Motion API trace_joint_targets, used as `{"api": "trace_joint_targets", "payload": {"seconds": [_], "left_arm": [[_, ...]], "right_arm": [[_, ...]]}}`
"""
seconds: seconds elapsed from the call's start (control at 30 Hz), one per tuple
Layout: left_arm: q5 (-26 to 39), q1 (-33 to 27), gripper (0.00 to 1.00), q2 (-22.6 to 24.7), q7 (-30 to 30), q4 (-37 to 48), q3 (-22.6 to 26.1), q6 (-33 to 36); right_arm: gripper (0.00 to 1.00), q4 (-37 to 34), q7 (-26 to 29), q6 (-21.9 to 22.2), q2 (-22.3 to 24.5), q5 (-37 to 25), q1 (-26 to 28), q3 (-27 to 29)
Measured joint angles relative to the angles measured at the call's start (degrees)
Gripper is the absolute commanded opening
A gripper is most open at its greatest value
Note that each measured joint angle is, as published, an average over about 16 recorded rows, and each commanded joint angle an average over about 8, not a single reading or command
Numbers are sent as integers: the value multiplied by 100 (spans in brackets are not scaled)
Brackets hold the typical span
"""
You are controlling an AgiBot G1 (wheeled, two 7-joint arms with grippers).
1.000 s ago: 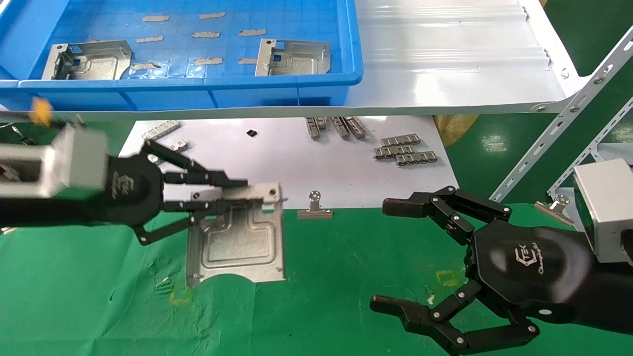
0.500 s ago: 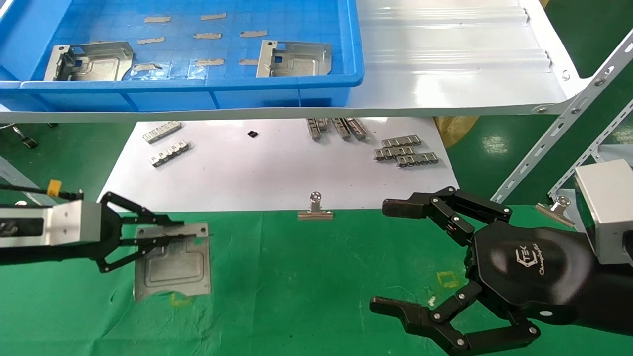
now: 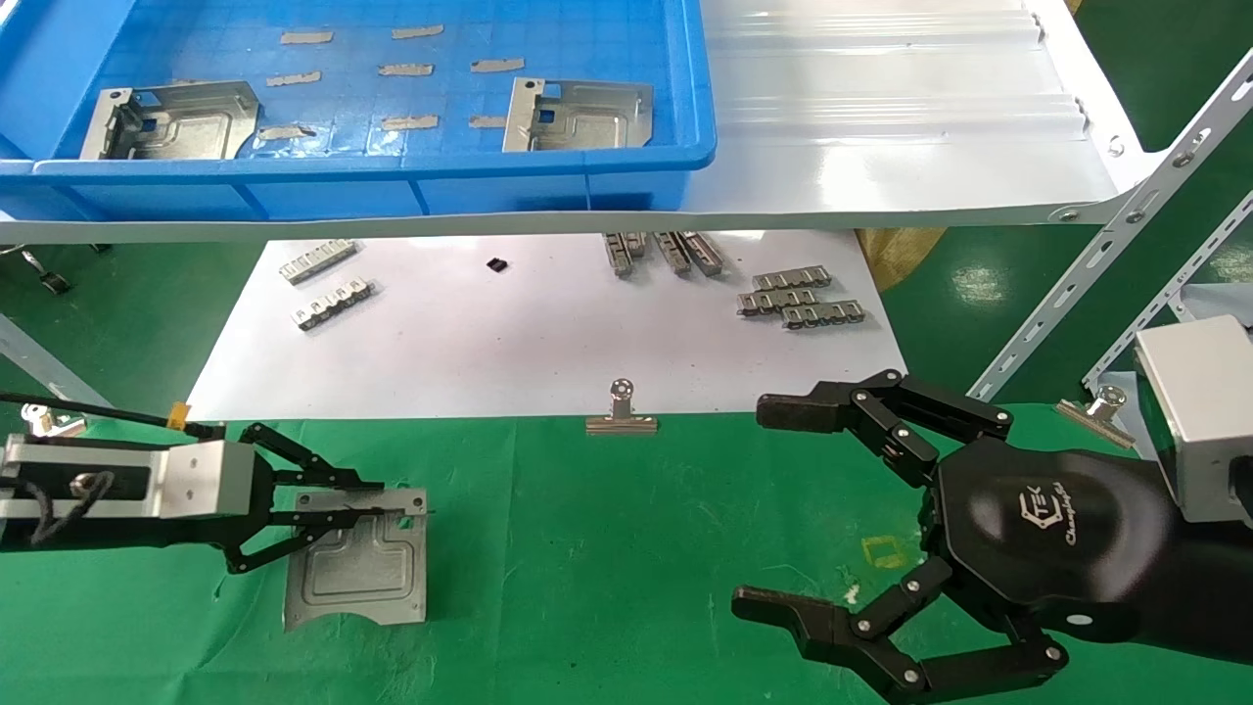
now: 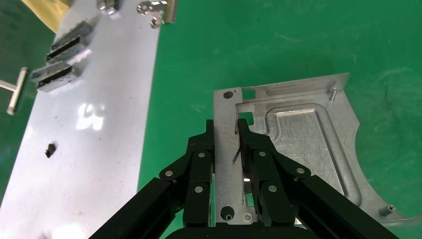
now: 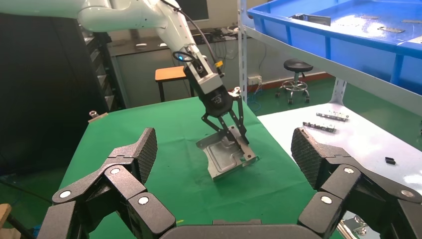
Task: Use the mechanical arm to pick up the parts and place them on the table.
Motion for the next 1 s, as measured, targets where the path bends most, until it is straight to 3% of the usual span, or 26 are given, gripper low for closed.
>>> {"api": "trace_joint_targets", "payload": {"seconds": [0.17,0.2,0.6,1.0], "left_arm": [[108,-55,95,101,244,242,68,-35],[124,-65,100,115,283,281,78,-38],[69,-189,100,180,328,612,74,159],[-340,-102,100,183,-468,707,-20,354]], "right_arm": [[100,0,0,0,0,0,0,0],[100,0,0,0,0,0,0,0],[100,0,0,0,0,0,0,0],[100,-1,0,1,0,0,0,0]]}}
